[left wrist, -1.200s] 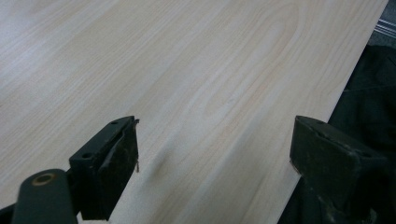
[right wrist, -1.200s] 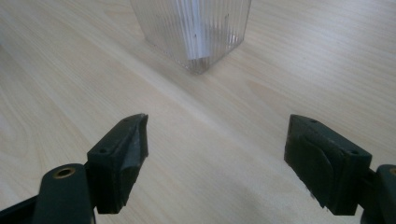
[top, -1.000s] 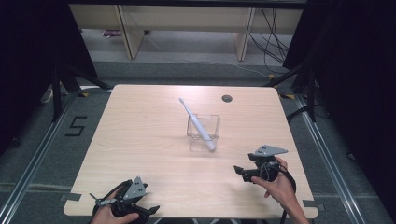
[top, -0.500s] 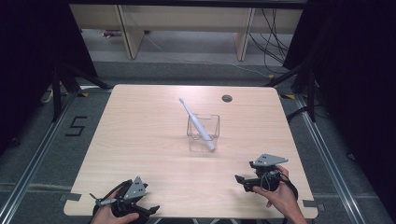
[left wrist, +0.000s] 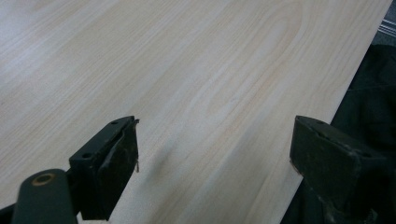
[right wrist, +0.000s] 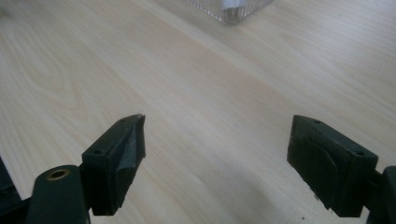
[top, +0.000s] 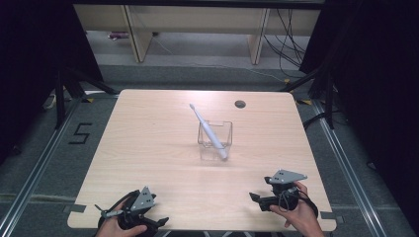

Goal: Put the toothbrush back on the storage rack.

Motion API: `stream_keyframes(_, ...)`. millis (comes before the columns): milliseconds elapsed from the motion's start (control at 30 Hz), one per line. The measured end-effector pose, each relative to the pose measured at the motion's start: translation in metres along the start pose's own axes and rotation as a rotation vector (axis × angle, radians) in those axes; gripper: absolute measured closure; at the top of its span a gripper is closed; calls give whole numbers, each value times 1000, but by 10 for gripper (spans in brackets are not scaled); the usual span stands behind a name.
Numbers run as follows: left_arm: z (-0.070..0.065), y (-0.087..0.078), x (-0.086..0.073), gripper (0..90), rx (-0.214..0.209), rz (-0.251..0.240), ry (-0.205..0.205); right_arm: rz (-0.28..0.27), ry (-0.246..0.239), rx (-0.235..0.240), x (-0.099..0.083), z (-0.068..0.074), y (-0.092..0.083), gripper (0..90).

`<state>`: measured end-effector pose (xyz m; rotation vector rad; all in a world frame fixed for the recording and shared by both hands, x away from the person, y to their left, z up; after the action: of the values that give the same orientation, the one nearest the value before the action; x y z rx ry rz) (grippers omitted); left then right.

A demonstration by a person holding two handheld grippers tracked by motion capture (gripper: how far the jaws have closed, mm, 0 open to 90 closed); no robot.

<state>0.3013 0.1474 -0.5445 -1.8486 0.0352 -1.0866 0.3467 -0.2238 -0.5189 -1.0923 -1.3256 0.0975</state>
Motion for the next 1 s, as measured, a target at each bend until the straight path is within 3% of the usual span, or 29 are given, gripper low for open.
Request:
stream_keyframes(67, 0, 0, 0, 148, 0, 0, -1, 8, -1, 7, -2, 2, -1, 197)
stream_keyframes(100, 0, 0, 0, 148, 0, 0, -1, 19, 55, 18, -3, 7, -2, 196)
stream_keyframes(133, 0, 0, 0, 148, 0, 0, -1, 14, 16, 20, -4, 5, -1, 196)
stream_keyframes(233, 0, 0, 0, 147, 1, -1, -1, 3, 13, 29, -4, 7, -2, 194)
stream_keyframes(267, 0, 0, 0, 148, 0, 0, -1, -4, 44, 35, -4, 10, -4, 192)
stream_keyframes(300, 0, 0, 0, 148, 0, 0, -1, -4, 44, 35, -4, 10, -4, 192)
stream_keyframes(333, 0, 0, 0, 148, 0, 0, -2, -16, 16, 16, -4, 7, -4, 191)
stream_keyframes(400, 0, 0, 0, 148, 1, 0, -1, -10, 36, 21, -5, 10, -6, 191)
stream_keyframes(433, 0, 0, 0, 148, 1, 0, 0, -11, 13, 11, -7, 8, -6, 190)
stream_keyframes(500, 0, 0, 0, 148, 2, 0, 0, -13, 14, 18, -8, 9, -7, 190)
stream_keyframes(533, 0, 0, 0, 148, 1, 0, -1, -16, 45, 35, -9, 12, -7, 189)
stream_keyframes(633, 0, 0, 0, 148, 1, 0, -2, -14, 32, 33, -11, 10, -8, 189)
stream_keyframes(733, 0, 0, 0, 147, 2, 0, -1, 6, 59, 27, -16, 11, -10, 187)
stream_keyframes(967, 0, 1, 0, 147, 1, 1, -2, -4, 37, 14, -21, 8, -12, 186)
stream_keyframes(1000, 0, 1, 0, 148, 0, 1, -1, -12, 69, 27, -21, 11, -11, 186)
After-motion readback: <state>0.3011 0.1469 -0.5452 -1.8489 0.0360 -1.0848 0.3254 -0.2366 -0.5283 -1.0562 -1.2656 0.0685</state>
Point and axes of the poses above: each handheld gripper's, and its own axes: y roughly forward along the jaws, x roughly out of its top, z roughly to its left, the point moved 6 cm from there along y, roughly forward along the jaws, and after that the axes turned 15 degrees about -y, right-handed, at the moved point
